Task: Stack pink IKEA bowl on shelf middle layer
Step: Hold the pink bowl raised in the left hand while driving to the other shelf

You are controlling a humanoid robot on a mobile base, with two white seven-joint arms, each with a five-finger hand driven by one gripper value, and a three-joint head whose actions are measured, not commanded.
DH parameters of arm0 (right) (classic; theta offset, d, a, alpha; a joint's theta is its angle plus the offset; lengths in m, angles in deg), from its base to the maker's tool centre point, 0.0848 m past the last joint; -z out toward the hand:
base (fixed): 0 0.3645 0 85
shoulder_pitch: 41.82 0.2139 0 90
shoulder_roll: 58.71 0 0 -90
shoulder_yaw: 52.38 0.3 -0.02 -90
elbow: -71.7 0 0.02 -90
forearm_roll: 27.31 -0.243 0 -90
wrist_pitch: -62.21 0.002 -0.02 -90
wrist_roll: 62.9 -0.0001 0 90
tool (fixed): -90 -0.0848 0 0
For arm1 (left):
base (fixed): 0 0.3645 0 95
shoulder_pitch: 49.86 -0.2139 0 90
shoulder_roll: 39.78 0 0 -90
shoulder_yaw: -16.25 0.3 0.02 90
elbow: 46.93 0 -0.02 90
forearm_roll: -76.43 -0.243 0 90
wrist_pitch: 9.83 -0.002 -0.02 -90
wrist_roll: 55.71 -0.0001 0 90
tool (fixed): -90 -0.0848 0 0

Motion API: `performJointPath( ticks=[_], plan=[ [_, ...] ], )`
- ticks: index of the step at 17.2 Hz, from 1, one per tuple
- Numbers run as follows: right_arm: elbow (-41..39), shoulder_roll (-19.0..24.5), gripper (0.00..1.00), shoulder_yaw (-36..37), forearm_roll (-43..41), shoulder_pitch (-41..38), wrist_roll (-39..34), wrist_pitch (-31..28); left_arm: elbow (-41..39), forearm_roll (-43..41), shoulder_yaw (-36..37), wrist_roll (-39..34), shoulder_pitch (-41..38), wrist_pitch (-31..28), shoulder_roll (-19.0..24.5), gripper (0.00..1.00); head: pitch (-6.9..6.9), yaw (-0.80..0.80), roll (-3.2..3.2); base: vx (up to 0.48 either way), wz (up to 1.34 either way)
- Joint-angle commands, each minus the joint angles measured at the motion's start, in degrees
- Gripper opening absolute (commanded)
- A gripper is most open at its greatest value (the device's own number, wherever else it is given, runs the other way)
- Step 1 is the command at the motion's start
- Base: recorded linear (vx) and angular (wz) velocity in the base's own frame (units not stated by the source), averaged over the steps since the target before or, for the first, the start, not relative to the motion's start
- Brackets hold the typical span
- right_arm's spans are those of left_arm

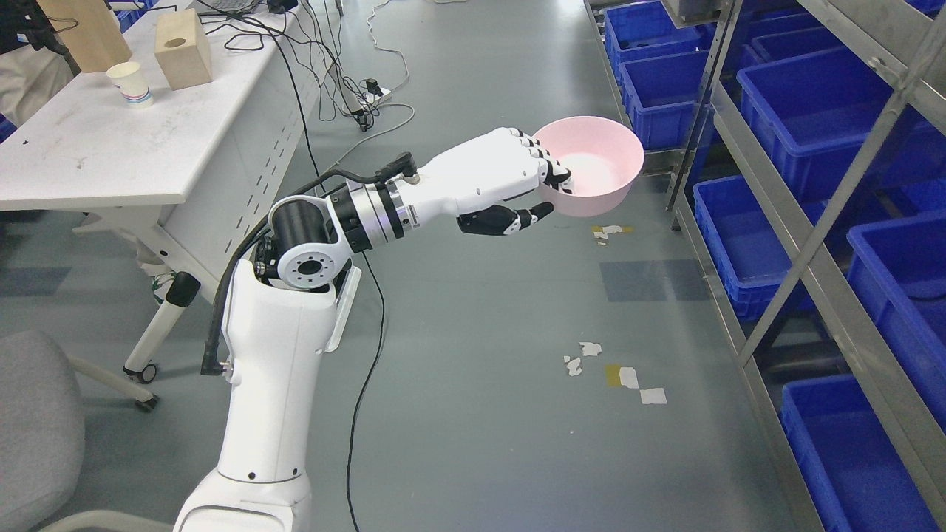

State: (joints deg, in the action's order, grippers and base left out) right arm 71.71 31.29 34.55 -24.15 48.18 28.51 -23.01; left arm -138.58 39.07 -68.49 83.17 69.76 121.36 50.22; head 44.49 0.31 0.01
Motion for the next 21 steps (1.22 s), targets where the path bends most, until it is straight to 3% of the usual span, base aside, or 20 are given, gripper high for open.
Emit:
performJointPath(
  ticks=[1, 18, 21],
  plan=[
    [-1.00, -1.00, 1.00, 0.00, 0.00, -1.31, 0.08, -0.03, -0.54, 0.19, 2.30, -0.37, 0.00, 0.46, 1.00, 0.02, 0.00, 0.00, 0.00, 0.344, 0.03],
    [-1.00, -1.00, 1.00, 0.00, 0.00, -1.31, 0.08, -0.03, -0.81, 0.28, 4.94, -0.63, 1.59, 0.55, 1.00, 0.02, 0.00, 0.00, 0.00, 0.322, 0.07],
    [-1.00, -1.00, 1.00, 0.00, 0.00, -1.31, 0.08, -0.03, -0.81, 0.72, 7.13, -0.63, 1.67, 3.18, 1.00, 0.02, 0.00, 0.00, 0.00, 0.174, -0.17]
  ],
)
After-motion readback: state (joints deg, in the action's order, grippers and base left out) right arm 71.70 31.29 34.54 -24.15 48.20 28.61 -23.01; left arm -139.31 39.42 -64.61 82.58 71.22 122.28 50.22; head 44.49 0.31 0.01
